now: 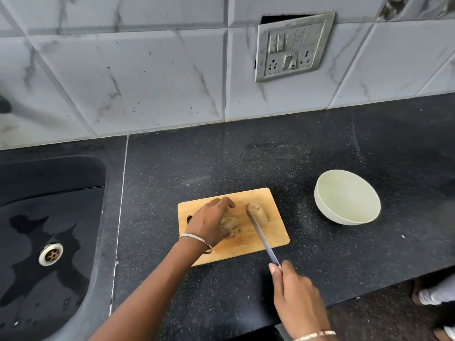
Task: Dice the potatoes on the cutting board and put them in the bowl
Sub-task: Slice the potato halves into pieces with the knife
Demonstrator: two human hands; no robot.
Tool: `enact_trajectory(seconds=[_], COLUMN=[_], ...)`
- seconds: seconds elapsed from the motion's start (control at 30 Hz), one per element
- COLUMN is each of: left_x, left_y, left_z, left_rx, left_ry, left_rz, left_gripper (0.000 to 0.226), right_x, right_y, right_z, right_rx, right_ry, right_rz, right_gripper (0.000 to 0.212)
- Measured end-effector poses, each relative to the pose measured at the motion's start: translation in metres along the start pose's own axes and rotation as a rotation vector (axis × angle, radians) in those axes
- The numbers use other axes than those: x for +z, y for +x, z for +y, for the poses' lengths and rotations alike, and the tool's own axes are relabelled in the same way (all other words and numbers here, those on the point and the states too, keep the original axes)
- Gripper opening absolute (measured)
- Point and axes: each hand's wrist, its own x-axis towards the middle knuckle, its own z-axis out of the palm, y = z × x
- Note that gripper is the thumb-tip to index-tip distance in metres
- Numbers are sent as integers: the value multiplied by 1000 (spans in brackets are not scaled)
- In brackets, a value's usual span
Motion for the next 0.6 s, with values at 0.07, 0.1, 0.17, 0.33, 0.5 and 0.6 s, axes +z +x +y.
enact_trajectory(seconds=[0.07,0.1,0.17,0.33,0.5,0.6], left_x=[6,9,13,13,9,7], left_y=[-7,-11,-17,-24,-23,-21], left_z=[-3,-4,-3,1,3,4], left_rx=[-47,-69,-94,-101,-112,-137], left_ry=[-9,-22,-43,-29,-13,-3], left_rz=[91,131,186,232,221,211], left_gripper=[49,43,33,28,25,23], right_x=[4,6,9,14,11,10], right_y=[6,9,13,20,24,26], right_z=[-6,-10,-17,-26,-28,-33], right_rx=[-29,-39,-61,-92,-104,-98], right_ry=[7,11,14,-29,-51,-77], right_rz=[-13,-21,-38,-59,-71,-82], right_gripper=[33,33,33,36,38,38])
